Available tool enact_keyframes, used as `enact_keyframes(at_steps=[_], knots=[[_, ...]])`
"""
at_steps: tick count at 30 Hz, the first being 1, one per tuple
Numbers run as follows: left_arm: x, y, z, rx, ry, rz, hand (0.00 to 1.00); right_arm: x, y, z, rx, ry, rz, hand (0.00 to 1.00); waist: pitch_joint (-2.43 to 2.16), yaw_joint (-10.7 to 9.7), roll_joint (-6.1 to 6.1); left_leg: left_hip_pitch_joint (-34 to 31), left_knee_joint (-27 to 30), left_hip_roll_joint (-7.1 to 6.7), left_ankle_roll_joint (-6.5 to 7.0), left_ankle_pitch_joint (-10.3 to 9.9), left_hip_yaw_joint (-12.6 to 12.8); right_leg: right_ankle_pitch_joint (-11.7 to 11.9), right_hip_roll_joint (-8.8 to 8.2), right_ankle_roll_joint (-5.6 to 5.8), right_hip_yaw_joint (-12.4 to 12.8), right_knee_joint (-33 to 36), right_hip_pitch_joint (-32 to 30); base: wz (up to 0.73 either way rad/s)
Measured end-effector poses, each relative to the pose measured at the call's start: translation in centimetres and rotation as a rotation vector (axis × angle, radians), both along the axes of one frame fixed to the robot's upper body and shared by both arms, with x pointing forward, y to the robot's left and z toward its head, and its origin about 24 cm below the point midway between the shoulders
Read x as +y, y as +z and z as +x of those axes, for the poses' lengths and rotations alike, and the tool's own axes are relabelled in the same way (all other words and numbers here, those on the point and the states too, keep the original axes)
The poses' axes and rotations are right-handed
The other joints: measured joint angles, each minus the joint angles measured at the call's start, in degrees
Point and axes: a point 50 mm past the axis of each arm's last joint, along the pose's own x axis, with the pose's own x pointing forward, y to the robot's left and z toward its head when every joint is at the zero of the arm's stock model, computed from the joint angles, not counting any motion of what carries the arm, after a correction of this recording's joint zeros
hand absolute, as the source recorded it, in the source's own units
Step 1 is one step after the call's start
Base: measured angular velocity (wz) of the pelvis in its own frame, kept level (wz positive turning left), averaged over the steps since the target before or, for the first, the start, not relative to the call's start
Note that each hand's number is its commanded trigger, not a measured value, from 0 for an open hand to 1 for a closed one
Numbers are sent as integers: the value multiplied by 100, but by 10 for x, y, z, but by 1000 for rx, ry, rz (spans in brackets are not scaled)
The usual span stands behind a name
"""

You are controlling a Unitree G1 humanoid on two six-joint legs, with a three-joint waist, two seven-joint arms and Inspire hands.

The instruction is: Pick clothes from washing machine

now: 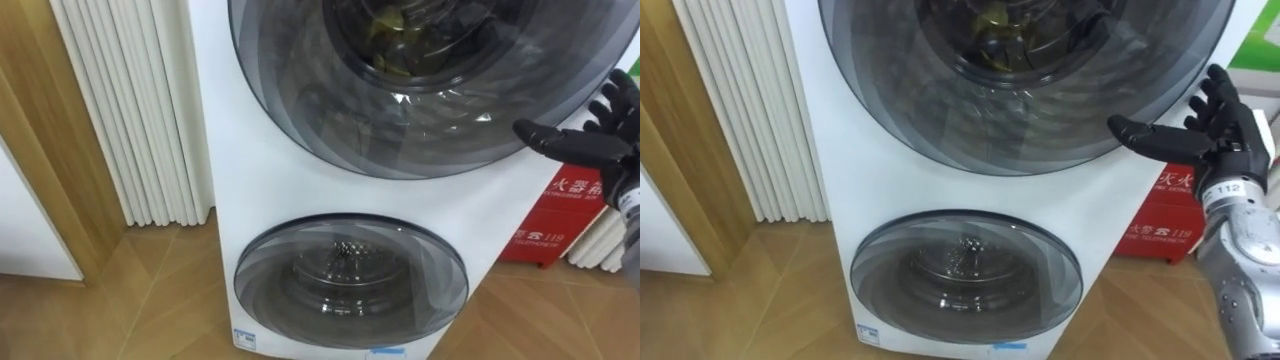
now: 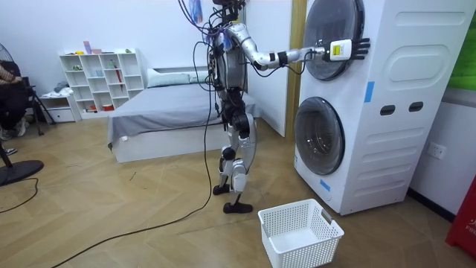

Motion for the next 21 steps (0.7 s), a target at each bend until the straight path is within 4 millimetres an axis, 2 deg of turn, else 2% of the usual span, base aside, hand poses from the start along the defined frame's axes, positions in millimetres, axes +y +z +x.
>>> enact_keyframes(at_steps=[6, 8, 19, 21], knots=[[3, 1, 0, 1, -5, 6, 0, -1, -2, 0, 9, 0, -8, 0, 0, 18, 0, 29, 0, 6, 0, 0, -7, 4, 2, -4, -6, 3, 34, 0], [3, 1, 0, 2, -6, 3, 0, -1, -3, 0, 17, 2, -10, 0, 22, 48, 7, 100, -9, 7, 0, 0, -2, 4, 1, -4, -4, -4, 99, 0], [3, 1, 3, -5, -28, -10, 0, 1, -3, 1, 20, 47, -19, 0, 23, 50, 8, 123, -6, 9, 0, 0, -3, 2, -1, -7, 34, 3, 98, -1], [3, 1, 5, -10, -28, -10, 0, 7, 1, 2, 11, 70, -50, 0, 23, 42, 8, 114, -8, 9, 0, 0, -16, -1, 1, -11, 99, 3, 76, -12]])
